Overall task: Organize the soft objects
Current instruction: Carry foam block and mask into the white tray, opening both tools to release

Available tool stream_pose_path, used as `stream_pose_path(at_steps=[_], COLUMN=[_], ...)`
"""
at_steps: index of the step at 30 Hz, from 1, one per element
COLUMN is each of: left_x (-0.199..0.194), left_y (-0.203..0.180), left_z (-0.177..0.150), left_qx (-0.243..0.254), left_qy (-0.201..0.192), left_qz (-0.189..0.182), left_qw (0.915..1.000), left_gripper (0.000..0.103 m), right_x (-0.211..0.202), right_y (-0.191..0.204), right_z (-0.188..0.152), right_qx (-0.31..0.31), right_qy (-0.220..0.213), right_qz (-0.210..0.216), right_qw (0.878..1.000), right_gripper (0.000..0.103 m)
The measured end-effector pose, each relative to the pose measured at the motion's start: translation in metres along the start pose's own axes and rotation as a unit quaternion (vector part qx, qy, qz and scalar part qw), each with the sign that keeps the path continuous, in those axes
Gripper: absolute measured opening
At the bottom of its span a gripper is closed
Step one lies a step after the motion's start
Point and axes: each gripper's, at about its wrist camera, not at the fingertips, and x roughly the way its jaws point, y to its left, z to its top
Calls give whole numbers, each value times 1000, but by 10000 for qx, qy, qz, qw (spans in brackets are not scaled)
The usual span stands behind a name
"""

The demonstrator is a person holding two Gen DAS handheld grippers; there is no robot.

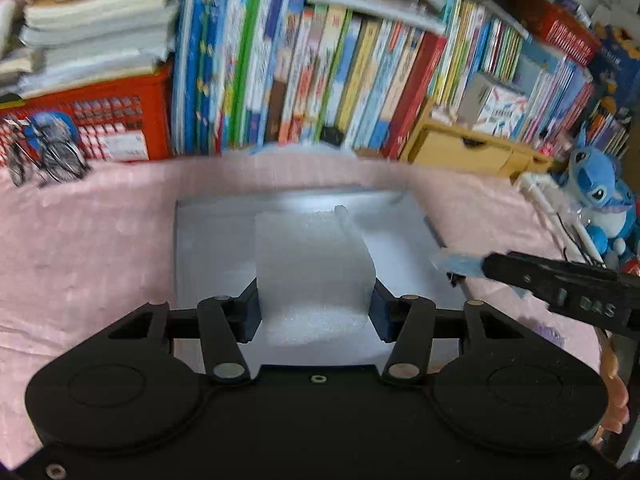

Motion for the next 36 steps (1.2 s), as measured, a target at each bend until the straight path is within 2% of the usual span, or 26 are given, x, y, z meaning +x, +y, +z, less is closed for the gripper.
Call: stream_pose_path(at_steps=[5, 17, 21, 30, 34, 36], left_x=[32, 88, 100, 120, 123, 124], left_y=[6, 8, 7, 4, 4, 5], left_z=[13, 20, 18, 11, 10, 10], left_qx=[-165, -217, -173, -132, -133, -188], left_qy=[376, 682, 807, 1064, 1083, 1090], left_qz=[14, 294, 417, 446, 444, 458], left_qw=[9992, 9970, 9957, 9932, 9930, 9928], left_gripper=[51, 51, 51, 52, 69, 74], right_x=[37, 98, 112, 126, 129, 131], right_y=[-2, -7, -9, -12, -15, -16], right_z=[11, 17, 14, 5, 3, 3], right_qx=[91, 142, 121, 91, 122, 119], right_qy=[415, 953, 1189, 1609, 1729, 1759], right_qz=[-271, -717, -830, -838, -777, -799], right_qw=[9987, 9928, 9894, 9834, 9818, 9811], right_gripper=[44, 45, 45, 46, 48, 49])
